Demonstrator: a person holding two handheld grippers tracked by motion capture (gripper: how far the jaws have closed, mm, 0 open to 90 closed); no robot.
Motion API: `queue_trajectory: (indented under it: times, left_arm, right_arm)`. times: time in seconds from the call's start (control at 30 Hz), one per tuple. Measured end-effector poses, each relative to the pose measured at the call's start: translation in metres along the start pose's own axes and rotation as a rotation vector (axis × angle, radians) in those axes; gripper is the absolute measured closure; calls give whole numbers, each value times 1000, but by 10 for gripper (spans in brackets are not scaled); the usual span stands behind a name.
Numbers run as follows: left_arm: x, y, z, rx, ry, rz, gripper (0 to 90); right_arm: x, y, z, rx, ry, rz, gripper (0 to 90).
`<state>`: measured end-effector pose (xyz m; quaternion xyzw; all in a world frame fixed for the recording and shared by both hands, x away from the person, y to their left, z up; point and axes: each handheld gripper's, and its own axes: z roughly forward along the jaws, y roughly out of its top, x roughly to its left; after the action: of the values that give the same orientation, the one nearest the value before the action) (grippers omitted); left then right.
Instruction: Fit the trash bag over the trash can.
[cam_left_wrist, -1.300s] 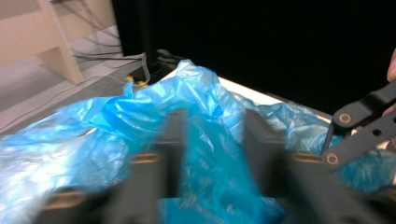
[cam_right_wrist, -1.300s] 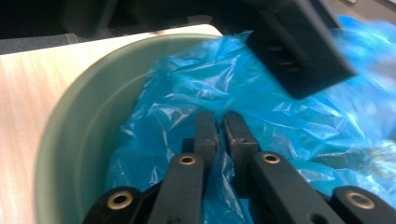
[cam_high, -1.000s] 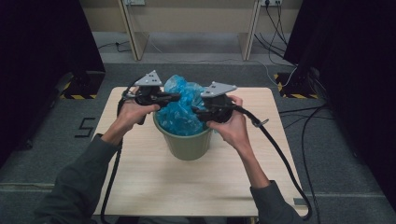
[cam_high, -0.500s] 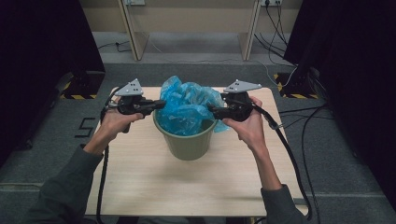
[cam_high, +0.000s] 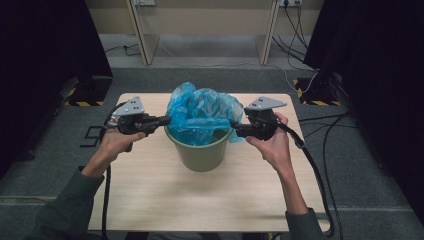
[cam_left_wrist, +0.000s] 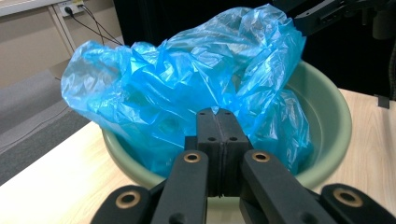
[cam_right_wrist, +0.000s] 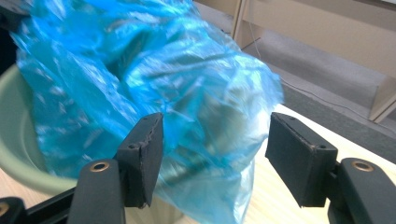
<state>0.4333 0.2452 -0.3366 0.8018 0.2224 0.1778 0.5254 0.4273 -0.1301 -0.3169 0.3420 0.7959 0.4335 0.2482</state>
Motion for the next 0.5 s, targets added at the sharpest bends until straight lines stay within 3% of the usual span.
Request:
queue_trajectory:
  times: [0.17,0.3,0.33,0.37,0.4,0.43,0.5]
  left_arm:
    - [0,-14,-4,-21,-7,-28,894]
    - [0,-21,-7,-36,-9,-48,892]
    - [0,-22,-8,-38,-9,-49,889]
    - [1,-24,-9,-45,-5,-56,889]
    - [1,-24,-9,-45,-5,-56,889]
    - [0,-25,-11,-47,-6,-59,889]
    - [0,-26,-11,-48,-6,-58,889]
  right_arm:
    - [2,-13,14,21,21,14,324]
    - [1,-15,19,13,47,45,344]
    - [0,-16,20,12,62,56,392]
    - [-1,-17,21,4,89,67,499]
    - [-1,-17,21,4,89,67,499]
    - [-1,-18,21,-11,111,68,632]
    - [-1,-18,20,-15,114,63,684]
